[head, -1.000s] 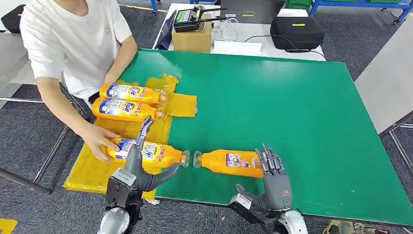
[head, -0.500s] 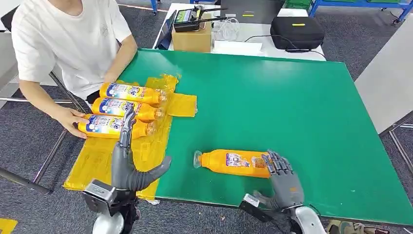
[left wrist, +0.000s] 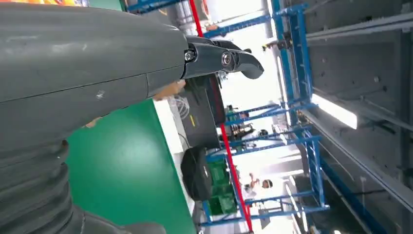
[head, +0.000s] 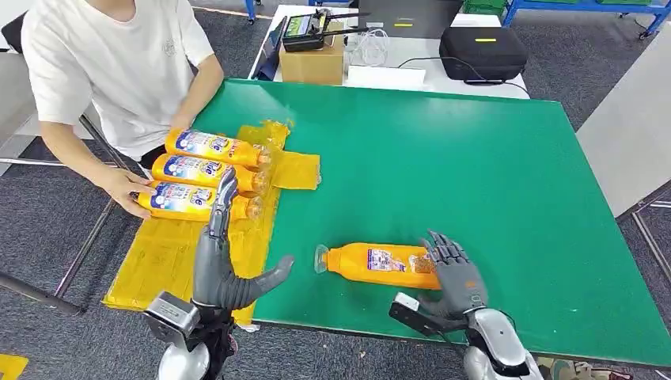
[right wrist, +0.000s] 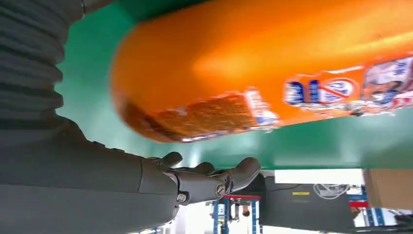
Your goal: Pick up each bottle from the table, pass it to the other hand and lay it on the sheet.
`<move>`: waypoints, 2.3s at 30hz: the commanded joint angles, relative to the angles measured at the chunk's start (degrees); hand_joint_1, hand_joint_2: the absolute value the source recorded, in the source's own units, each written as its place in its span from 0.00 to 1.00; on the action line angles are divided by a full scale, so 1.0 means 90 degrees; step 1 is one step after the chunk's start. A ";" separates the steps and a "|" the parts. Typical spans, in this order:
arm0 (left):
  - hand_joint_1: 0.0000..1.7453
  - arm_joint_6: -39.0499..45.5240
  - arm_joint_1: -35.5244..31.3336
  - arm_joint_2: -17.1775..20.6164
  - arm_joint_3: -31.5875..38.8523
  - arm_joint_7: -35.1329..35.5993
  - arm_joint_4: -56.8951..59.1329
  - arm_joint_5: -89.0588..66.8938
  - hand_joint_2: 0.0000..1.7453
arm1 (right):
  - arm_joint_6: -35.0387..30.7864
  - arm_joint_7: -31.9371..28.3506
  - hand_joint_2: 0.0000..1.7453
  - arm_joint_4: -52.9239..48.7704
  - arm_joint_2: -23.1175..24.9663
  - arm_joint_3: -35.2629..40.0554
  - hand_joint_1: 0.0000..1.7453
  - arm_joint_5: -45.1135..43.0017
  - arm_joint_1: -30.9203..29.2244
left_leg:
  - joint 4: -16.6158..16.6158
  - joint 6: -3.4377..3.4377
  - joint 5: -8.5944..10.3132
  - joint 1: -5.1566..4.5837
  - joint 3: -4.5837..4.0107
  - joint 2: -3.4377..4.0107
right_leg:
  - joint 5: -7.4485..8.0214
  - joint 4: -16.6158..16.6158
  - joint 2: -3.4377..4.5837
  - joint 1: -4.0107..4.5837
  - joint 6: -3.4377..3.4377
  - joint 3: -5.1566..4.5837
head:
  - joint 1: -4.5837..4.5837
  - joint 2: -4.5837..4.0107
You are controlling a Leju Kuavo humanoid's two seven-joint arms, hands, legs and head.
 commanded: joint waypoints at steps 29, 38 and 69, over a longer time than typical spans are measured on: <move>0.00 0.0022 -0.0933 0.0186 -0.0431 -0.0001 0.1462 0.0281 1.00 | 0.2709 0.0775 1.00 0.5114 0.0912 0.2190 1.00 -0.0346 -0.3283 | -0.0008 0.0019 0.0024 0.0016 0.0088 0.0065 | 0.0046 -0.0016 0.0060 0.0025 -0.0050 0.0056 | 0.0002 0.0000; 0.00 -0.0006 -0.0988 0.0202 -0.0446 0.0024 0.1519 0.0307 1.00 | 0.2765 0.0683 1.00 0.5168 0.0994 0.2220 1.00 -0.0562 -0.3297 | 0.0001 0.0013 0.0007 0.0014 0.0141 0.0061 | 0.0029 -0.0003 0.0067 0.0020 -0.0039 0.0103 | 0.0002 0.0000; 0.00 -0.2724 -0.0406 0.0385 -0.1170 0.1357 0.2163 0.2505 1.00 | 0.0378 -0.2342 1.00 -0.1090 0.2231 -0.0455 1.00 -0.6091 0.0022 | -0.0017 0.0011 0.0000 0.0014 0.0009 0.0014 | 0.0014 -0.0013 0.0022 0.0019 -0.0045 -0.0004 | 0.0000 0.0000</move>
